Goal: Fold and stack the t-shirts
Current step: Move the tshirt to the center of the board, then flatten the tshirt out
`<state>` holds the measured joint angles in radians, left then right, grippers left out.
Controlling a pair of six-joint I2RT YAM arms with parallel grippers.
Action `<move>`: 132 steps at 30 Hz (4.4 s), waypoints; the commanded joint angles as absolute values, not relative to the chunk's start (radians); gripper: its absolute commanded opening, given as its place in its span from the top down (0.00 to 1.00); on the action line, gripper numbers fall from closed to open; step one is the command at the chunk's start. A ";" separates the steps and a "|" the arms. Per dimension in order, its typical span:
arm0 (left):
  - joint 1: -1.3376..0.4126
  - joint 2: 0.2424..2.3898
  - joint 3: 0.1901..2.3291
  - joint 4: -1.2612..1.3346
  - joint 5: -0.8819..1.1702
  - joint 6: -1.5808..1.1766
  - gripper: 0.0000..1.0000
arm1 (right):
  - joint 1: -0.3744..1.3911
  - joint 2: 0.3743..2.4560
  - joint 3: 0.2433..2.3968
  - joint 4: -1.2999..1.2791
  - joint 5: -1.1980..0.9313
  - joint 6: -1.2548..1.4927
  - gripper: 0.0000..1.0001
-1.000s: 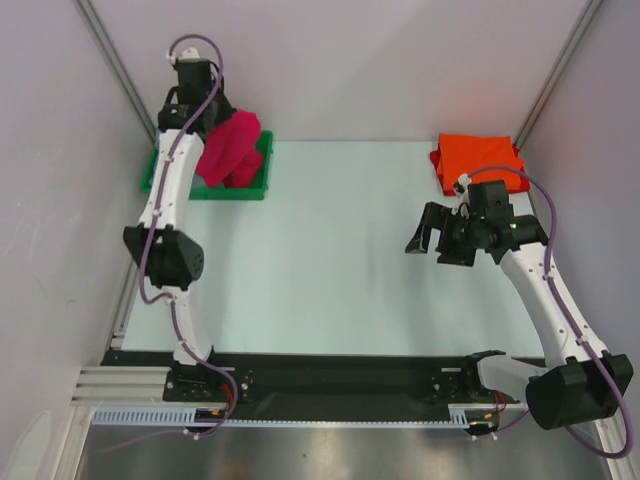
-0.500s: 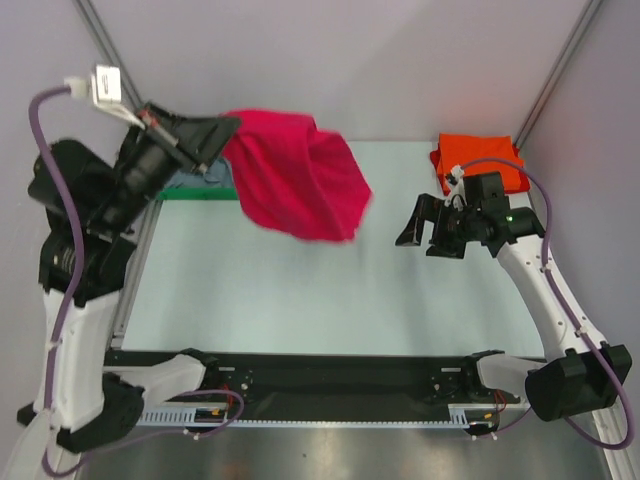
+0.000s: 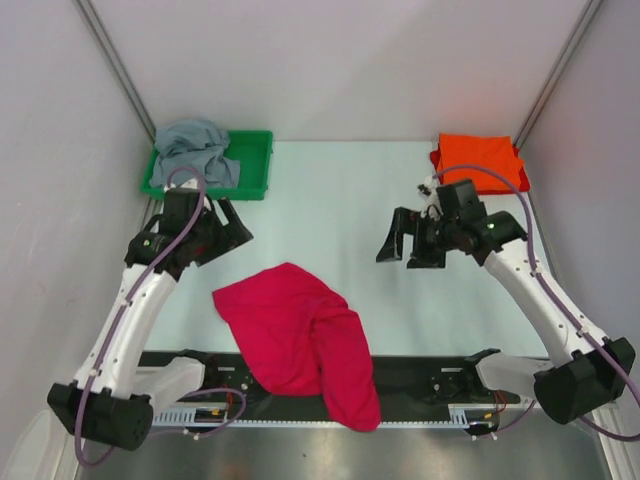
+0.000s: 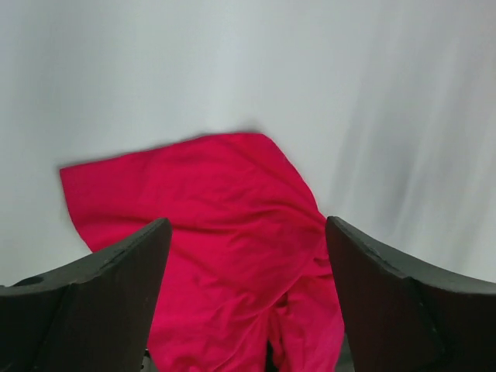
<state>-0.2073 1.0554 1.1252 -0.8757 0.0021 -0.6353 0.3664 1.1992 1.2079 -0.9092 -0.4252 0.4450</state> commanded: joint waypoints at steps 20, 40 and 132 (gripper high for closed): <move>-0.741 0.933 0.859 -0.880 -0.075 -0.788 0.33 | 0.928 1.479 0.818 -0.592 -0.316 0.627 0.34; -0.747 0.850 0.956 -0.994 -0.164 -0.643 0.48 | 0.635 1.651 1.441 -0.905 0.106 0.384 0.95; -0.923 1.017 1.634 -1.338 -0.834 -0.631 1.00 | 0.551 1.770 1.121 -0.600 -0.180 0.529 0.38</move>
